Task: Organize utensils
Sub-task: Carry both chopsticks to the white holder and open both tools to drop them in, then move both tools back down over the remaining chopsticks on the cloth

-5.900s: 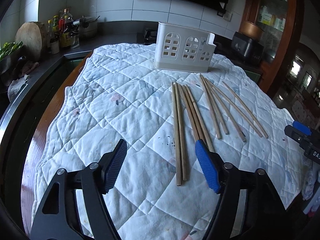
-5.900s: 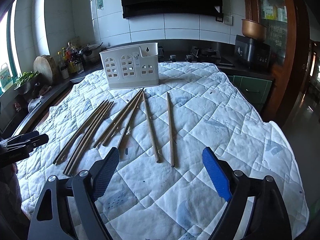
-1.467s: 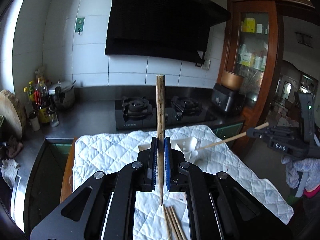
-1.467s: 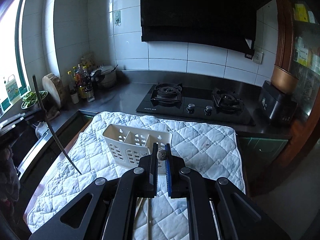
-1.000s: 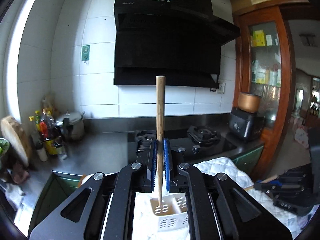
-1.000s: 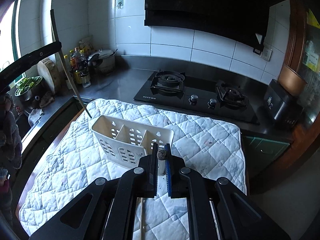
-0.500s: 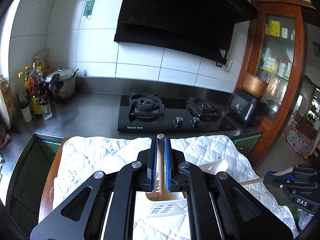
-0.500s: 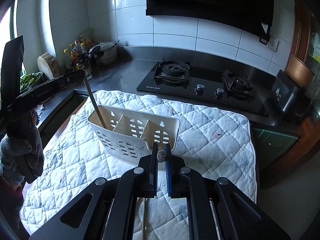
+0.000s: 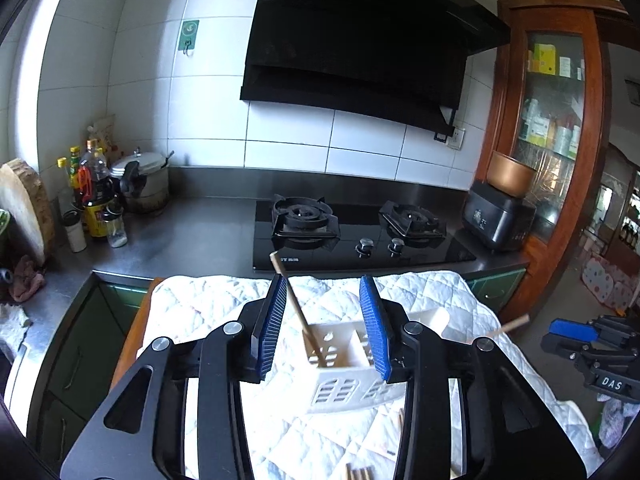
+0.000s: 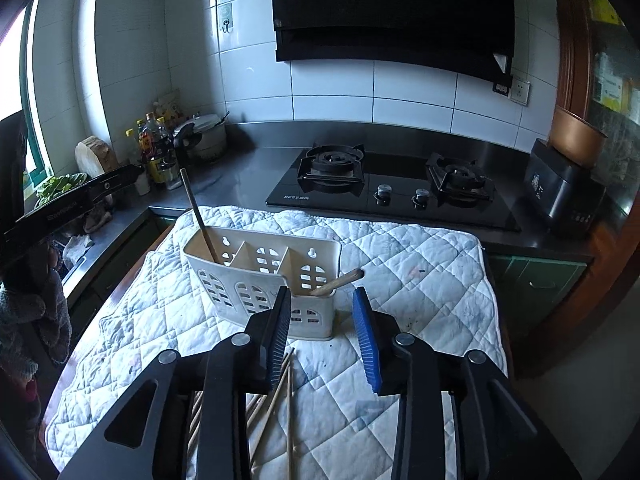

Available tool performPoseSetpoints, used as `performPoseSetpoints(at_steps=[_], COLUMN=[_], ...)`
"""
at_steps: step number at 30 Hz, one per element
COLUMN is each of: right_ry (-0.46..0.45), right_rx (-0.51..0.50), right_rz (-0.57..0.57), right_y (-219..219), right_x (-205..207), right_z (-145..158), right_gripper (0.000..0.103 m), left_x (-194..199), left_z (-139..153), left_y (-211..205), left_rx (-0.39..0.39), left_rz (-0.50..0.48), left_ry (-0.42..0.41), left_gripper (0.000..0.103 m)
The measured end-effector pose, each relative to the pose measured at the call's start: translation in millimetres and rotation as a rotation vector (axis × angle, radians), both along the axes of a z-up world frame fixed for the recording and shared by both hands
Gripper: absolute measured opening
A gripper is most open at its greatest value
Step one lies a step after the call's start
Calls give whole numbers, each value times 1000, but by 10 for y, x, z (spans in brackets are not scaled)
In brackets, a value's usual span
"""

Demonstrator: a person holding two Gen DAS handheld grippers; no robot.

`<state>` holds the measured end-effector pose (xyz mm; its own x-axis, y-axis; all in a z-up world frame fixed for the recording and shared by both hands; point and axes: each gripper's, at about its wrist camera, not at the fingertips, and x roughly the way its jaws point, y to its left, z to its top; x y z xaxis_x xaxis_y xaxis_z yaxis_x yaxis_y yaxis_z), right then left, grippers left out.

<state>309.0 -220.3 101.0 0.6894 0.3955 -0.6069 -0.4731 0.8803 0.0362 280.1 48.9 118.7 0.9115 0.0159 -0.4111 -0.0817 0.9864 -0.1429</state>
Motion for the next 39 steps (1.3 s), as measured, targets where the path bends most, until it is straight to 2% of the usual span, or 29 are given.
performPoseSetpoints(at_steps=[6,9,13,16,22,27,32,36,39], right_ry=[-28,-4,27,75,126,140,150,161,168], right_rx=[-20,-25,-53,-43,-42,-76,-79,-78,-72], right_rz=[4,9,2,-6,-29,-33,-46,-52,-49], right_y=[-137,-181,-214,-256,-264,-227,-257,-282,-294], right_x=[-592,-866,-1177,-1323,-1465,-1482,-1433,-1379,-1347], right_z=[-280,-562,-1004,-1289,-1646,-1793,-1825,-1832,-1837], right_gripper=[33,33,33,33,32,31,31,30,30], left_x=[-544,-808,-1127,-1366,-1680,-1746,-1719,-1653,-1619], left_z=[-260,-571,-988,-1252,-1725,-1981,-2112,-2165,-2205], left_y=[-62,-82,-151,-206,-266,-414,-534,-579,-565], left_rx=[-2,-52,-71,-61,-118,-135,-107,-99,-106], left_rz=[-18,-41,-61,-62,-80,-112,-127,-132,-126], left_ry=[43,101,173,208,298,364,408,434,448], left_gripper=[39,39,39,39,39,36,36,22,19])
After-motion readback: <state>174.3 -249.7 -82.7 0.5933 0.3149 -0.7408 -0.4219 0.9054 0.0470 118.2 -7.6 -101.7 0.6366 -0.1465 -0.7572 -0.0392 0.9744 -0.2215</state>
